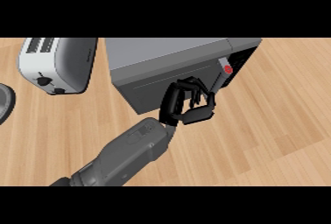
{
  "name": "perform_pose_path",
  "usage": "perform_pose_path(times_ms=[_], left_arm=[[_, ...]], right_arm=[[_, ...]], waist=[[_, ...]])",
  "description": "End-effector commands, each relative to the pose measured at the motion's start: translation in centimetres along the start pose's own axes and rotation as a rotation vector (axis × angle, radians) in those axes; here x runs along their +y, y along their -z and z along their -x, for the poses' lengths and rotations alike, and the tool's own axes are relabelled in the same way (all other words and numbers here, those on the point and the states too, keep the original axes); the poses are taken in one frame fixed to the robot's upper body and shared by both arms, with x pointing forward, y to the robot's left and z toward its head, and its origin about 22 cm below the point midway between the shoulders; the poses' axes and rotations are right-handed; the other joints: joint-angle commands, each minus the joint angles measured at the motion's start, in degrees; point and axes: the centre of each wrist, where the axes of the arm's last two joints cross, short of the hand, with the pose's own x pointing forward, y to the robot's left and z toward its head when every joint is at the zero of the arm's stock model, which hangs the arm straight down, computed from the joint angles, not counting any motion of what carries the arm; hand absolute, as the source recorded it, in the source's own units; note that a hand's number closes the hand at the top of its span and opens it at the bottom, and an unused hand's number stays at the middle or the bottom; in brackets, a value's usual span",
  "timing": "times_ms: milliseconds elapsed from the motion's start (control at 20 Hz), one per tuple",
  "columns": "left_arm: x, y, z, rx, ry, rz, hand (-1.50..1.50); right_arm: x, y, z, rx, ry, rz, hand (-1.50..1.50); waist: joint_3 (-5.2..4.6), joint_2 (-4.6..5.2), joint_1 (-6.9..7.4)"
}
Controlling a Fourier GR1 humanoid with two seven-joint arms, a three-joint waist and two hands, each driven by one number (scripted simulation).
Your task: Pick up the milk, place it into the microwave and close the microwave
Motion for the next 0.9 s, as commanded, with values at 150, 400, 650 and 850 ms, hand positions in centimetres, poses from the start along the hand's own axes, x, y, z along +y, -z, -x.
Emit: perform_pose_path(times_ms=[150, 400, 650, 850], left_arm=[[0.4, 2.8, -1.0, -0.001, 0.015, -0.017, 1.50], [0.2, 2.7, -1.0, -0.021, 0.013, -0.007, 1.50], [0.0, 2.8, -1.1, -0.024, 0.012, -0.011, 1.50], [0.3, 2.6, -0.7, -0.027, 0.014, -0.017, 1.50]], right_arm=[[-1.8, 0.9, -0.6, -0.009, -0.056, 0.005, -1.50], [-2.3, 0.5, 0.3, 0.013, 0.000, -0.004, -1.50], [-3.0, 0.5, 1.0, -0.006, 0.048, 0.033, -1.50], [-4.1, 0.5, 1.0, 0.004, 0.051, 0.040, -1.50]], waist=[[-0.07, 0.84, -0.45], [0.11, 1.03, -0.37], [0.17, 1.04, -0.37], [0.13, 1.26, -0.10]])
